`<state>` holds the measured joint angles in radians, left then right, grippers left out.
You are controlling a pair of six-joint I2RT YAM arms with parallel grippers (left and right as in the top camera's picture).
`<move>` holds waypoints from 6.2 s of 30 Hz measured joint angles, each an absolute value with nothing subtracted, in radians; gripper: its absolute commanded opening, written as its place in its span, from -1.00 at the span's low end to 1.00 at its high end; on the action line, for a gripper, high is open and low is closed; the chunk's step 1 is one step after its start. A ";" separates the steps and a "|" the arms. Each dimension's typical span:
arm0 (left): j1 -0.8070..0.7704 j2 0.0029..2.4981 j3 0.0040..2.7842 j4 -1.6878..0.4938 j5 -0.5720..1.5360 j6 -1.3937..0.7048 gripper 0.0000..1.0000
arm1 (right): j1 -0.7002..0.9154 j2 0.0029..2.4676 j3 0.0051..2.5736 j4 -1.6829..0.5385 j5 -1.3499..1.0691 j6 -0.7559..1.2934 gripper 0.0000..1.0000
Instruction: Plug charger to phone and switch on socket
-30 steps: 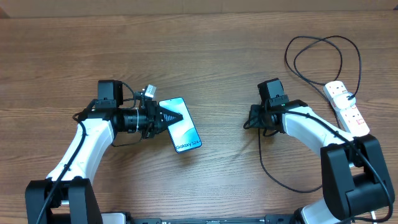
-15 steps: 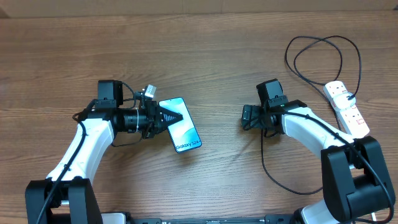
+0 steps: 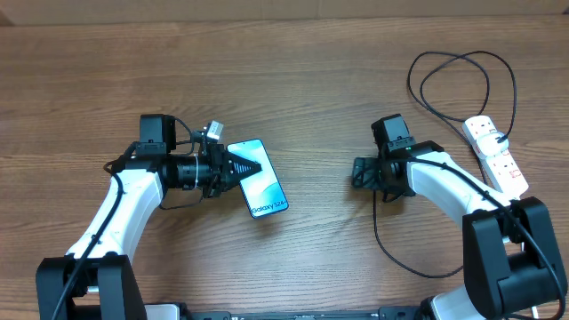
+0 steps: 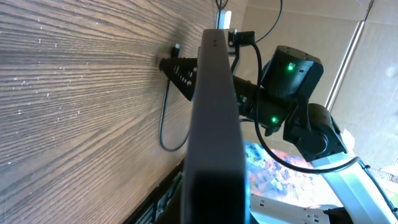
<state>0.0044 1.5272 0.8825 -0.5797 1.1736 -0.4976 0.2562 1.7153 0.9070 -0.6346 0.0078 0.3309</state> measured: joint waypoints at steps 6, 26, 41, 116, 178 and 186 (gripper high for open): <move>0.004 1.527 0.883 -0.580 1.174 -0.498 -0.91 | 0.254 1.714 0.899 -0.595 -0.012 0.344 0.18; 0.004 1.527 0.883 -0.580 1.174 -0.498 -0.92 | 0.250 1.724 0.890 -0.556 -0.099 0.364 -0.92; 0.005 1.527 0.882 -0.524 1.185 -0.496 -0.92 | 0.236 1.748 0.891 -0.575 -0.380 0.247 -0.92; -0.031 1.528 0.880 0.154 1.308 -0.786 -0.91 | 0.389 1.619 0.896 -0.307 -1.391 0.210 -0.92; -0.031 1.528 0.880 0.155 1.303 -0.854 -0.92 | 0.389 1.619 0.896 -0.223 -1.433 0.287 -0.92; -0.031 1.528 0.880 0.154 1.304 -0.852 -0.91 | 0.389 1.619 0.896 -0.216 -1.423 0.288 -0.92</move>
<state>-0.0315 1.5276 0.8799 0.1539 1.3037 -0.8524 0.3889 1.6192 0.8959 -0.2165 -1.4227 0.2878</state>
